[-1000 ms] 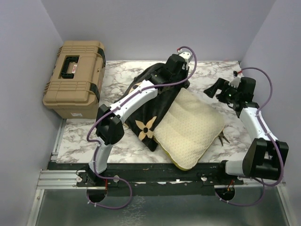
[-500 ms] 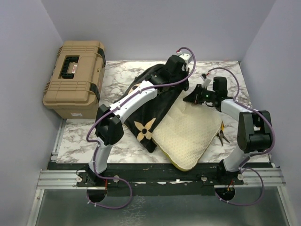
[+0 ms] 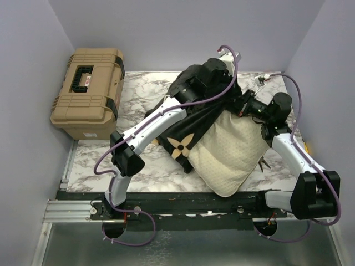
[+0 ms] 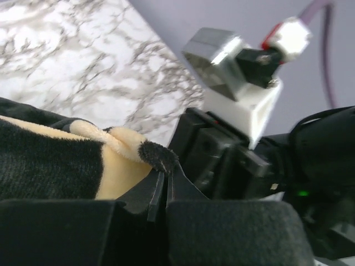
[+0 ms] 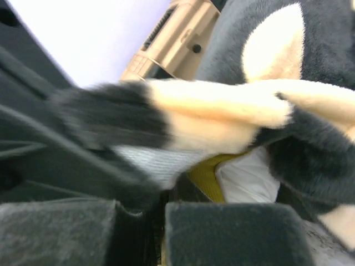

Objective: Put the pillow into the pillowcase

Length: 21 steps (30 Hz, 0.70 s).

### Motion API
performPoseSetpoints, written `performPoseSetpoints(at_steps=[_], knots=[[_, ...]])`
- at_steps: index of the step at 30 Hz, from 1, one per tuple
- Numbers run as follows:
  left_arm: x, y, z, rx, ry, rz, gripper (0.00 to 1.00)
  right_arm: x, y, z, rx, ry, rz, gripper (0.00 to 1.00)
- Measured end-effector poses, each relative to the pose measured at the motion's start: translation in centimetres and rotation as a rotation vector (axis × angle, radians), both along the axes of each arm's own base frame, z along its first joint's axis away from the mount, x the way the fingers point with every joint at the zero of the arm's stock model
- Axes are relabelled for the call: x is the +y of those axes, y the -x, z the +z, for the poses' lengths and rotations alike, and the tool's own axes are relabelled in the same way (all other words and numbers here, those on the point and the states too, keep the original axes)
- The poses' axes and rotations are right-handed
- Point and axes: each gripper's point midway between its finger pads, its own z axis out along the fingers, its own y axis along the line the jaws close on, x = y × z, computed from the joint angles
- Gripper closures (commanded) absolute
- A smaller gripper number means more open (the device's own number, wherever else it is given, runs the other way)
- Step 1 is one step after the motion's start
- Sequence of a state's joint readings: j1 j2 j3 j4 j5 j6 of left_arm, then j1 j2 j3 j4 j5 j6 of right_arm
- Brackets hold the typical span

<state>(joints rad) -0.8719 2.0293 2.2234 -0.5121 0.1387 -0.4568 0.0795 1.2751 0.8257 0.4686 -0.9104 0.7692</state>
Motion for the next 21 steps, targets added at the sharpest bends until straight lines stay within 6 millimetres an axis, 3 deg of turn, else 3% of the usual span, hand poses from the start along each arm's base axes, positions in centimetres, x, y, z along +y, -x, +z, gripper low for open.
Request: performPoseSetpoints(at_steps=[4,6,7,12,16,21], knots=[[-1.6,2.1,4.4,-0.051,0.085,-0.011,1.00,-0.2,0.6,2.3,-0.018,-0.087,-0.005,1.00],[-1.9,2.8,5.4,-0.043,0.117,-0.016,1.00,-0.3,0.4,3.0,-0.022,-0.117,-0.017,1.00],[-2.5,4.3,5.8,-0.036,0.130,-0.039,1.00,-0.3,0.3,3.3,-0.023,-0.134,-0.027,1.00],[-4.5,8.3,5.9,0.007,0.163,-0.082,1.00,-0.7,0.3,4.5,-0.032,-0.227,-0.064,1.00],[-4.1,9.6,7.3,-0.001,0.205,-0.053,1.00,-1.1,0.2,6.1,-0.054,-0.280,-0.083,1.00],[-3.2,12.1,8.1,-0.030,0.217,-0.007,1.00,-3.2,0.2,8.1,-0.093,-0.333,-0.129,1.00]])
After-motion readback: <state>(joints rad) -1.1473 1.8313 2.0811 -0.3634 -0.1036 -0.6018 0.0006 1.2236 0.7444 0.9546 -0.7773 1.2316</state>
